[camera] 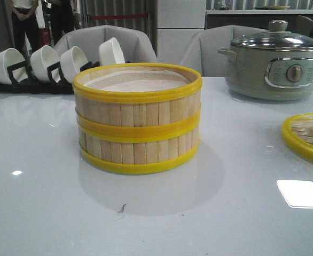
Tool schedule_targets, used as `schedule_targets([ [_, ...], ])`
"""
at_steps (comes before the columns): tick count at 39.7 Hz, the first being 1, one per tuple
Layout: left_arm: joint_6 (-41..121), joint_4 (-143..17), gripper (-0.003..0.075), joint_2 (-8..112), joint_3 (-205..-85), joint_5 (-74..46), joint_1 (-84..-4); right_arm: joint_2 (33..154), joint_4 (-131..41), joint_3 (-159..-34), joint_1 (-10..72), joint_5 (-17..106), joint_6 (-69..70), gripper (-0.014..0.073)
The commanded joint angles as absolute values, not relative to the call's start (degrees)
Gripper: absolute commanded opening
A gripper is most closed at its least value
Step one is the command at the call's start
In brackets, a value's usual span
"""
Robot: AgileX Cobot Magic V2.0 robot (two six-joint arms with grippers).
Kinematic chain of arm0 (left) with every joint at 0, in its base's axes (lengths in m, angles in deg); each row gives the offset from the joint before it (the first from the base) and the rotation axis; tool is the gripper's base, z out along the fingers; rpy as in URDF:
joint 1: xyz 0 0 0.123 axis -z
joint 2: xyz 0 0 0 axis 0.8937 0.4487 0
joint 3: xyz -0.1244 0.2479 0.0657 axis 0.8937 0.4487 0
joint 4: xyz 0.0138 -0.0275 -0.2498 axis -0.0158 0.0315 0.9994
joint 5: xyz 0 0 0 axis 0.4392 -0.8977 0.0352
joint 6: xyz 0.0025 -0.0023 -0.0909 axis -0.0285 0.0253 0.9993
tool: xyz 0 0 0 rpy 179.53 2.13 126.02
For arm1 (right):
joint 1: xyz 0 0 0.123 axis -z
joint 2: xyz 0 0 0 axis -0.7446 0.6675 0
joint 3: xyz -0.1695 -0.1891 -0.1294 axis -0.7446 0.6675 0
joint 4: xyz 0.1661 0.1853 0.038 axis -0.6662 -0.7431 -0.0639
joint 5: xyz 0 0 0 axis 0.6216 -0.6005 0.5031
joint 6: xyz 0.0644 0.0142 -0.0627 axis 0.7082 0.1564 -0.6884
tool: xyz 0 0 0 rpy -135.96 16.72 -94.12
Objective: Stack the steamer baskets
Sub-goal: 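Lower the right gripper onto the center knob of the bamboo lid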
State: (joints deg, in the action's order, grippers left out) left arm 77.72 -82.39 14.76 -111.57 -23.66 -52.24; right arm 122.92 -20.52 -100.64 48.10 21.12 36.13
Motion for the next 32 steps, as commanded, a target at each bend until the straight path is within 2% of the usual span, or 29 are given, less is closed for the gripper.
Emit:
schedule_targets([
  [1,78.1,-82.1,0.0095,15.1,-113.2,-18.5,-52.3,125.0,-19.2,-107.6,49.0,21.2,35.5,0.0391],
  [17,78.1,-82.1,0.0095,15.1,-113.2,-18.5,-52.3,127.7,-18.2,-110.2,48.9,23.1,35.6,0.0391],
  [25,78.1,-82.1,0.0095,15.1,-113.2,-18.5,-52.3,127.8,-24.4,-110.2,48.0,24.6,35.5,0.0391],
  [32,78.1,-82.1,0.0095,15.1,-113.2,-18.5,-52.3,128.0,-24.4,-110.2,50.6,23.2,34.4,0.0391],
])
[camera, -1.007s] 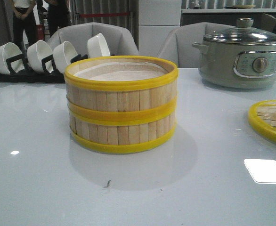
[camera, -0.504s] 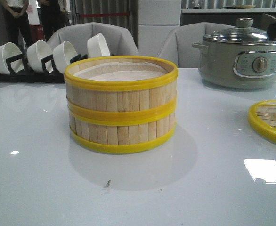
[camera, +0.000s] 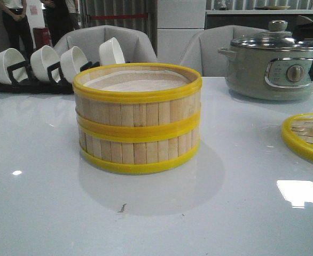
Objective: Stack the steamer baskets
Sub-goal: 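Lower the right gripper onto the center knob of the bamboo lid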
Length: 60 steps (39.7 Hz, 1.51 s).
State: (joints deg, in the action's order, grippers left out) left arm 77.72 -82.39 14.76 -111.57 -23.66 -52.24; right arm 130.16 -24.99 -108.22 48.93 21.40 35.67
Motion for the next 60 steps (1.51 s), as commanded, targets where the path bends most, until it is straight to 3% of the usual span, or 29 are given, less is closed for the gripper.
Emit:
schedule_targets([
  [1,78.1,-82.1,0.0095,15.1,-113.2,-18.5,-52.3,128.1,-24.4,-110.2,51.3,22.9,34.2,0.0391],
  [60,78.1,-82.1,0.0095,15.1,-113.2,-18.5,-52.3,139.2,-24.4,-113.5,56.7,22.4,34.2,0.0391],
])
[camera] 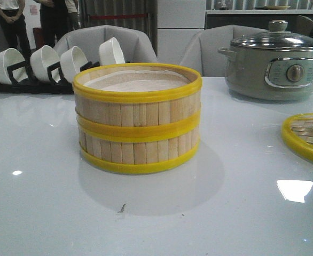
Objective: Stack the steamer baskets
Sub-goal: 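Lower the right gripper onto the center knob of the bamboo lid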
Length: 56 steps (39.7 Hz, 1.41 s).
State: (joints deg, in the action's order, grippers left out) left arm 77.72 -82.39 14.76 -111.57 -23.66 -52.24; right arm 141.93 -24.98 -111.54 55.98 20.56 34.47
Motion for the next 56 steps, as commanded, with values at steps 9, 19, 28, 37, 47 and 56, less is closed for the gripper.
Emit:
schedule_targets([
  [9,78.1,-82.1,0.0095,15.1,-113.2,-18.6,-52.3,139.7,-24.4,-113.5,56.9,23.0,34.2,0.0391],
  [19,78.1,-82.1,0.0095,15.1,-113.2,-18.6,-52.3,140.7,-24.5,-113.5,56.9,23.5,34.2,0.0391],
  [28,78.1,-82.1,0.0095,15.1,-113.2,-18.6,-52.3,141.0,-24.5,-113.5,56.9,23.7,34.2,0.0391],
  [37,78.1,-82.1,0.0095,15.1,-113.2,-18.6,-52.3,141.7,-24.5,-113.5,56.9,24.0,34.2,0.0391],
  [47,78.1,-82.1,0.0095,15.1,-113.2,-18.6,-52.3,142.4,-24.6,-113.5,56.9,24.1,34.2,0.0391],
  [56,78.1,-82.1,0.0095,15.1,-113.2,-18.6,-52.3,142.4,-24.6,-113.5,56.9,24.0,34.2,0.0264],
])
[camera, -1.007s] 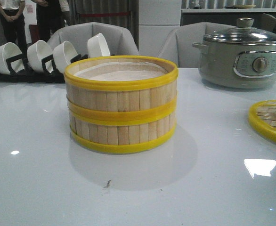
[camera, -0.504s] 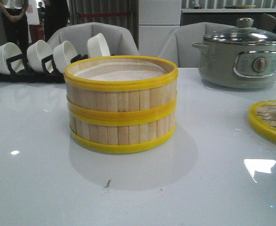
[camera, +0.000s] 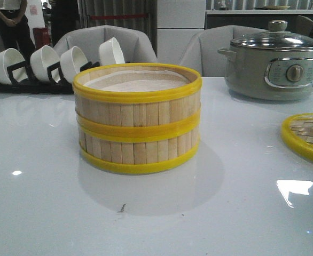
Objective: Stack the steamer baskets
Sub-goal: 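Lower the right gripper onto the center knob of the bamboo lid, then lift the lid with the right gripper and carry it over the stack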
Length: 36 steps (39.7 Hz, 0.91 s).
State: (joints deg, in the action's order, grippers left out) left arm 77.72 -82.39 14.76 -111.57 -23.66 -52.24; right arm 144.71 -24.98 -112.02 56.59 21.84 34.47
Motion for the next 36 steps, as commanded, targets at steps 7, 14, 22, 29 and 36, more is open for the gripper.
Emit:
schedule_targets([
  [7,78.1,-82.1,0.0095,15.1,-113.2,-18.6,-52.3,142.4,-24.6,-113.5,56.9,23.6,34.2,0.0095],
  [14,78.1,-82.1,0.0095,15.1,-113.2,-18.6,-52.3,142.0,-24.6,-113.5,56.6,22.5,34.2,0.005],
  [22,78.1,-82.1,0.0095,15.1,-113.2,-18.6,-52.3,138.7,-24.6,-114.7,54.5,21.2,34.2,0.005],
  [29,78.1,-82.1,0.0095,15.1,-113.2,-18.6,-52.3,135.9,-24.6,-121.1,50.0,15.3,34.2,0.005],
  [36,78.1,-82.1,0.0095,15.1,-113.2,-18.6,-52.3,135.7,-24.6,-131.5,42.8,8.4,34.2,0.005],
])
